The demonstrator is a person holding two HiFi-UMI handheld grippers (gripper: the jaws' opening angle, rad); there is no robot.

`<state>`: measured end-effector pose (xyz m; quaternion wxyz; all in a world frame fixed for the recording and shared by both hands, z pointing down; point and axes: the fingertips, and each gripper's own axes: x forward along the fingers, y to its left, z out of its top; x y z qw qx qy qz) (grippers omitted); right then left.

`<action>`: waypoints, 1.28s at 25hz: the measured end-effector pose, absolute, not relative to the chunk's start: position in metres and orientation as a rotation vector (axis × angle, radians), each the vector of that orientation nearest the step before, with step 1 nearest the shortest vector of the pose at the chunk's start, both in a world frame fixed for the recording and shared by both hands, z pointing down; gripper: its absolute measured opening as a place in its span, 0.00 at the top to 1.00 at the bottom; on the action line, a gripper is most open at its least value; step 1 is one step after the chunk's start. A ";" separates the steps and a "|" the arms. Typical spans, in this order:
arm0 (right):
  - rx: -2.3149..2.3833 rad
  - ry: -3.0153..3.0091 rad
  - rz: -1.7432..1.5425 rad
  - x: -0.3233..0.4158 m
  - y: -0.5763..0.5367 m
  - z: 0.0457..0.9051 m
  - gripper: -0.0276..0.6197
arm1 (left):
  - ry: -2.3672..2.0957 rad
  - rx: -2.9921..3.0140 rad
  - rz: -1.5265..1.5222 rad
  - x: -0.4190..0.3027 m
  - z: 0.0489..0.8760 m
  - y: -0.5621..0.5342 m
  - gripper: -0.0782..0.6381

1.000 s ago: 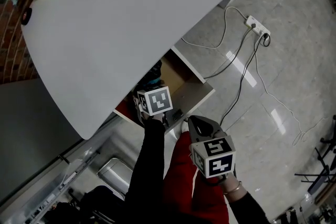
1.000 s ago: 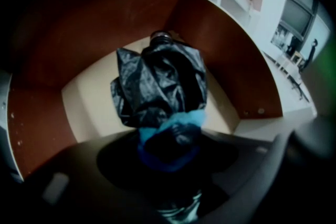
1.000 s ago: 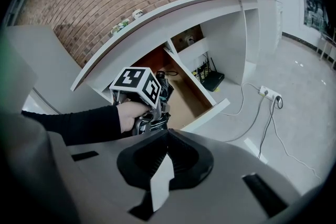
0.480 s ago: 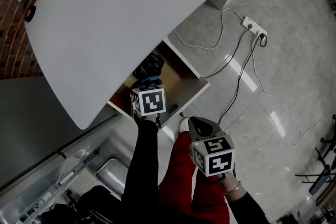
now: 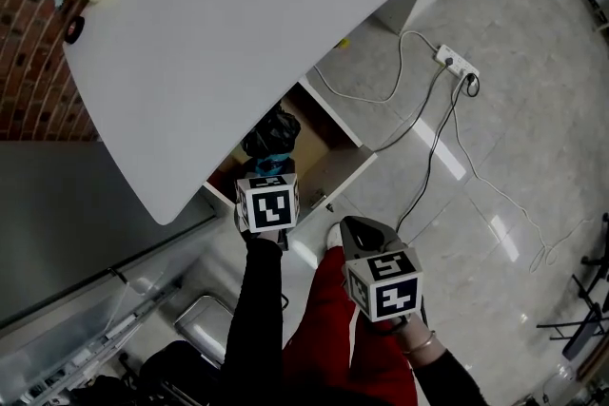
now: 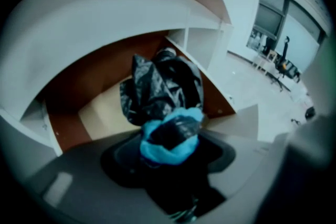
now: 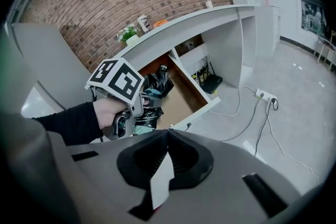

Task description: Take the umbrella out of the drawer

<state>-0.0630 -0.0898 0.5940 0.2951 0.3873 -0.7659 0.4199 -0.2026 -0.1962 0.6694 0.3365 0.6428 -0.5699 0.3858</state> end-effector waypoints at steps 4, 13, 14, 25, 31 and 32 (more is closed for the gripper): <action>1.028 -2.062 1.087 -0.066 -0.087 0.581 0.96 | -1.475 1.715 0.996 -0.197 0.651 -0.189 0.53; 1.043 -2.090 1.040 -0.058 -0.072 0.550 0.96 | -1.442 1.810 1.002 -0.177 0.607 -0.161 0.53; 1.049 -2.091 1.036 -0.054 -0.070 0.547 0.96 | -1.438 1.818 1.002 -0.174 0.603 -0.158 0.53; 1.165 -2.136 0.990 -0.015 -0.055 0.499 0.96 | -1.422 1.929 0.968 -0.138 0.543 -0.122 0.53; 1.213 -2.166 0.968 0.013 -0.042 0.472 0.96 | -1.397 1.995 0.902 -0.105 0.503 -0.096 0.53; 1.222 -2.173 0.962 0.018 -0.040 0.467 0.96 | -1.392 2.008 0.894 -0.099 0.496 -0.092 0.53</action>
